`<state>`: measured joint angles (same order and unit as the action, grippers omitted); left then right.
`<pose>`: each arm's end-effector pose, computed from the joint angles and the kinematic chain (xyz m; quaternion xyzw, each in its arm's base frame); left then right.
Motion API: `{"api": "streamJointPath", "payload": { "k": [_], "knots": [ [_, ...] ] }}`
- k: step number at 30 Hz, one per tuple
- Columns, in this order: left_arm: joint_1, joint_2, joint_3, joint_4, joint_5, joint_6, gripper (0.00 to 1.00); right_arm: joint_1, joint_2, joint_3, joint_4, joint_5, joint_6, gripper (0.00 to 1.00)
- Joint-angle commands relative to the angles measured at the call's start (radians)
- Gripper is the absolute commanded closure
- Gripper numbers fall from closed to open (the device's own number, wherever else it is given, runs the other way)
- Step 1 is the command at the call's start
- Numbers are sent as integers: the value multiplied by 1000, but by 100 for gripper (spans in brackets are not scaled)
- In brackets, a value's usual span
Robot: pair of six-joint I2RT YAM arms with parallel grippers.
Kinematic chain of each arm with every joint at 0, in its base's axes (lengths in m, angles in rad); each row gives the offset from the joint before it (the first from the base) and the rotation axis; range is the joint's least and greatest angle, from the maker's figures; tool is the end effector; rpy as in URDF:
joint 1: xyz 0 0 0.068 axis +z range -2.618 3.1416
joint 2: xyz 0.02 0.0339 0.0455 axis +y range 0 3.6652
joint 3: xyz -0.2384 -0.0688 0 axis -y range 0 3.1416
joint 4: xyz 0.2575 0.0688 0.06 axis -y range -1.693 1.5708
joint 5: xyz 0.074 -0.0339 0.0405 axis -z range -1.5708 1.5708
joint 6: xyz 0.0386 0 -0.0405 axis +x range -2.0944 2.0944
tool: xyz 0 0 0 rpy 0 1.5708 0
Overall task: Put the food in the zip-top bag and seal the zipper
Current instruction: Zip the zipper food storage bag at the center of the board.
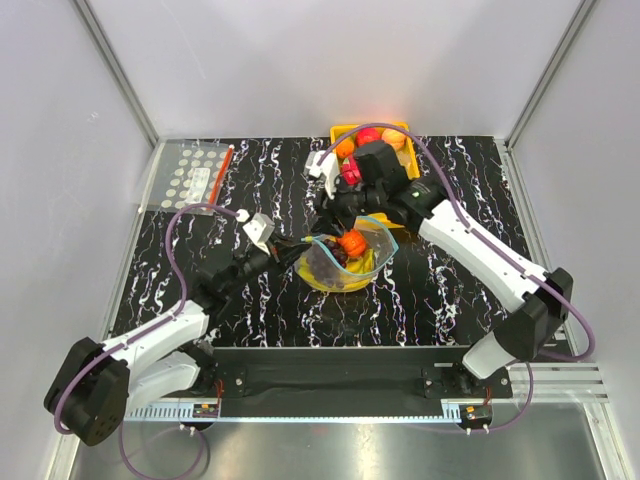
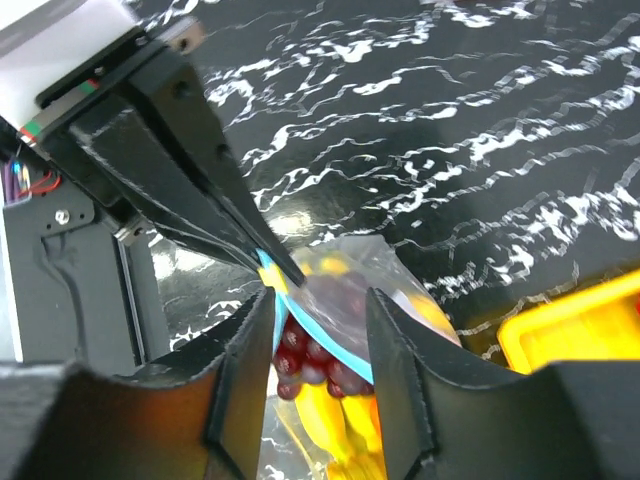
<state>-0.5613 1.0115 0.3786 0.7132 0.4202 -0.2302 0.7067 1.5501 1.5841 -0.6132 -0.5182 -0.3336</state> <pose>0.1995 -0.1440 0.2204 0.2605 0.6289 -0.4076 0.6087 0.2617 0.2485 0.3617 -0.5283 0.6772 0.3067 0.4101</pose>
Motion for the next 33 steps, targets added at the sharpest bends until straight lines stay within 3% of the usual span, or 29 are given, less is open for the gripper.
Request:
{"api": "streamJointPath", "payload": {
  "k": [1,21,23,27,30,33],
  "knots": [
    [9,-5,63,101,23,-20,100,56,22,59,-2,-32,-97,53],
    [35,6,71,97,42,-60,100,86,80,57,-37,-46,-179,58],
    [37,6,72,95,43,-63,100,91,88,62,-40,-43,-182,67],
    [41,1,69,94,38,-64,100,94,107,76,-69,-34,-193,75],
    [46,2,69,89,31,-69,100,94,113,79,-76,-31,-193,94],
    [58,7,66,89,20,-86,100,93,107,67,-69,-29,-186,96]
  ]
}}
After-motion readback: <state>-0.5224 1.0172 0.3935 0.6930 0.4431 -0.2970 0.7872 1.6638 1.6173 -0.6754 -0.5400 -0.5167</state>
